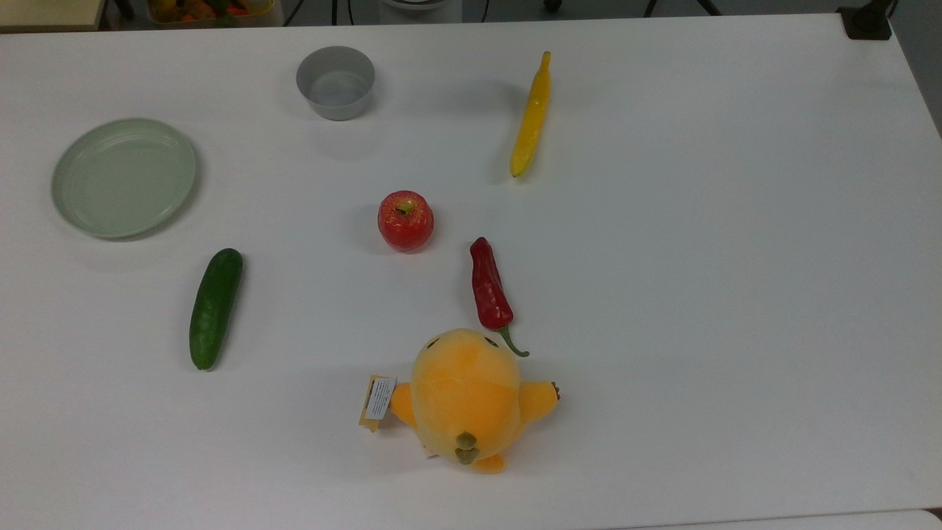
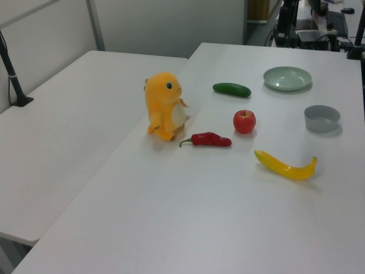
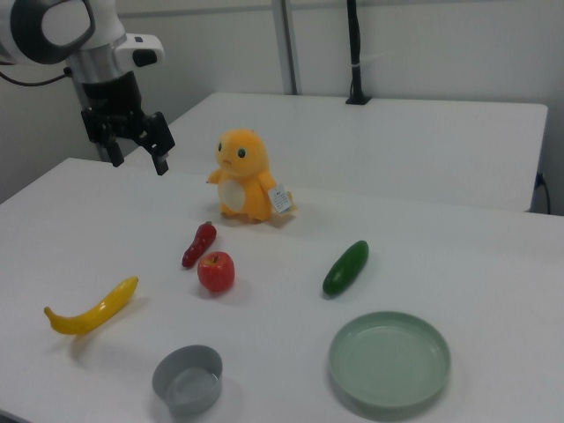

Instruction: Put the red apple in the bowl

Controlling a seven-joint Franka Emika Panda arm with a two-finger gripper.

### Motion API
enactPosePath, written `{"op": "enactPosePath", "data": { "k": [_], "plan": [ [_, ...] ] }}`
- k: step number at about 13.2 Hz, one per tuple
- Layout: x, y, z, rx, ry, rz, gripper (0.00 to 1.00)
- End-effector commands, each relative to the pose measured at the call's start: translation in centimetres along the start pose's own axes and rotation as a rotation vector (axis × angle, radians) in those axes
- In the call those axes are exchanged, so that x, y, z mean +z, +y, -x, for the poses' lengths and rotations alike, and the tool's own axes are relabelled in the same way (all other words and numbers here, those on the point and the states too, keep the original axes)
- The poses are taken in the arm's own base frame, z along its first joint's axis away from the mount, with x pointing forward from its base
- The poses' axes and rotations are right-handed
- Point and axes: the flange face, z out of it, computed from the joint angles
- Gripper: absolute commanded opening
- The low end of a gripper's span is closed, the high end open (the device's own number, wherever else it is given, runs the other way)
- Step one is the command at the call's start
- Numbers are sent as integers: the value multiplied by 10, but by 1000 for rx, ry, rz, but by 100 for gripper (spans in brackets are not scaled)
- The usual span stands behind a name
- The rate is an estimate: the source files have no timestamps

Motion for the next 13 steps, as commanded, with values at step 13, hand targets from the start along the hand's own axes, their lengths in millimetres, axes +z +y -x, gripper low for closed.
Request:
{"op": "enactPosePath", "data": {
  "k": [13],
  "plan": [
    [24,-25,-18,-70,-52,-11,100]
  ]
}}
